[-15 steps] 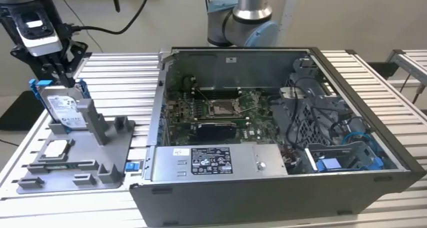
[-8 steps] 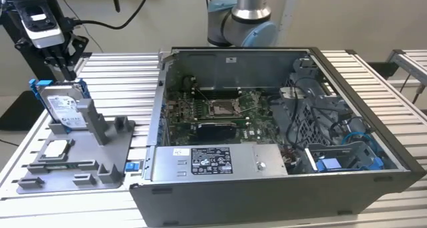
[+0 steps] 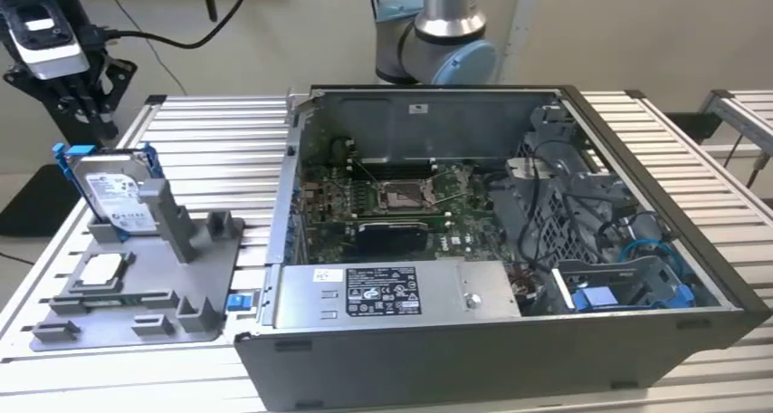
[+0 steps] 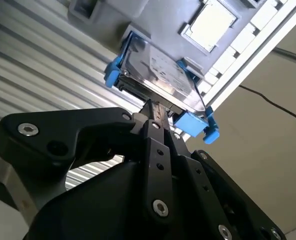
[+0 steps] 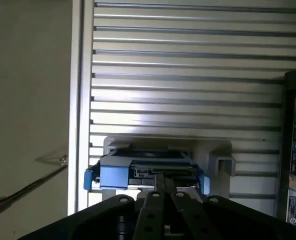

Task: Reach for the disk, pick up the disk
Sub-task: 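Reach for the disk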

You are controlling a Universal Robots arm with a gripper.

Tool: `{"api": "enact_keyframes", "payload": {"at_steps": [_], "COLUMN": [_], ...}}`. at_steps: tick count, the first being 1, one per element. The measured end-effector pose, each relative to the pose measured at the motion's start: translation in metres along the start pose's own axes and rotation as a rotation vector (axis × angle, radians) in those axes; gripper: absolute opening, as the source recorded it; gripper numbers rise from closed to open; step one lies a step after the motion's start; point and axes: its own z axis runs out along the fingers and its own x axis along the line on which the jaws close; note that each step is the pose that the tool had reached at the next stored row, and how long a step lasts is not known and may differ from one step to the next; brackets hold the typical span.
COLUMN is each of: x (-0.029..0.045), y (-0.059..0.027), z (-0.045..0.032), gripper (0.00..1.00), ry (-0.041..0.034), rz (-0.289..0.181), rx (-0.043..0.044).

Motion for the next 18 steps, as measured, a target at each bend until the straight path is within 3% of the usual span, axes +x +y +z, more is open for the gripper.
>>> {"api": "enact_keyframes", "payload": {"at_steps": [6,12,18], "x": [0.0251,0.036,0.0391], "y": [-0.0036,-0.0086,-0.0051], "z": [-0.0002,-0.0003,0.0002], "gripper": [0.0,0.0,0.0], "ry": [-0.0068,-0.0119,-0.0129], "rz": [0.0,-0.001,-0.001], "rx": [0.0002,0.0003,0.0002]}}
